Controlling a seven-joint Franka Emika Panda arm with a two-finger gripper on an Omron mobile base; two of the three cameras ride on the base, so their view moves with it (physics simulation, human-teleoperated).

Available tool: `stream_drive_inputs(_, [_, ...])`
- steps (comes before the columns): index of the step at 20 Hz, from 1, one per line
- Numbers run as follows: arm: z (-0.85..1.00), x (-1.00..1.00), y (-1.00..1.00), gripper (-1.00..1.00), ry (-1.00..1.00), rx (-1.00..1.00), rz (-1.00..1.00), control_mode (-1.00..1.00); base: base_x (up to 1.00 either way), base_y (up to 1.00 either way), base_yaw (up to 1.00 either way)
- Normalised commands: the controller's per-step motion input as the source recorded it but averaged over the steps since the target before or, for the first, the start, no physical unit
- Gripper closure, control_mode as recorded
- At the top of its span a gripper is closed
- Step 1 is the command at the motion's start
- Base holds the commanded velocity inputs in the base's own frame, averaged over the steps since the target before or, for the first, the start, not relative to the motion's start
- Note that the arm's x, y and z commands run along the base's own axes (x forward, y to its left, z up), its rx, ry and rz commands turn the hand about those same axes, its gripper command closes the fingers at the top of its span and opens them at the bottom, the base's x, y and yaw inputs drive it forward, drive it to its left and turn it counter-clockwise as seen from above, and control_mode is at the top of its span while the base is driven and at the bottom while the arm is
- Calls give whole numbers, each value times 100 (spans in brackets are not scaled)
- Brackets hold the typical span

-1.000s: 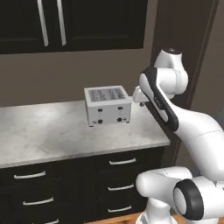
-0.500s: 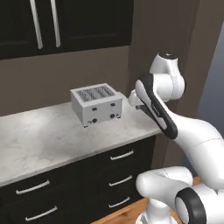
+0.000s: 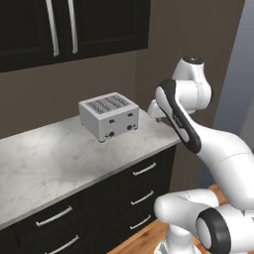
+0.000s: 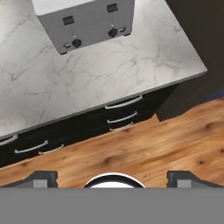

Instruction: Take a straw from the drawer in front and place it inside the glass cup on the dining counter.

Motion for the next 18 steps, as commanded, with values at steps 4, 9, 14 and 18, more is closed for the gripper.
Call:
stream_drive_inputs(4, [0,0,0,-100,0,0,0,100,-20,50,-19])
stream_drive_inputs(9, [0,0,0,-100,0,0,0,100,-6,55,-14])
stream_drive_inputs(14, [0,0,0,-100,0,0,0,100,0,70,-14])
stream_drive_inputs(18, [0,11,-1,-100,0,0,-5,-100,0,28,-6])
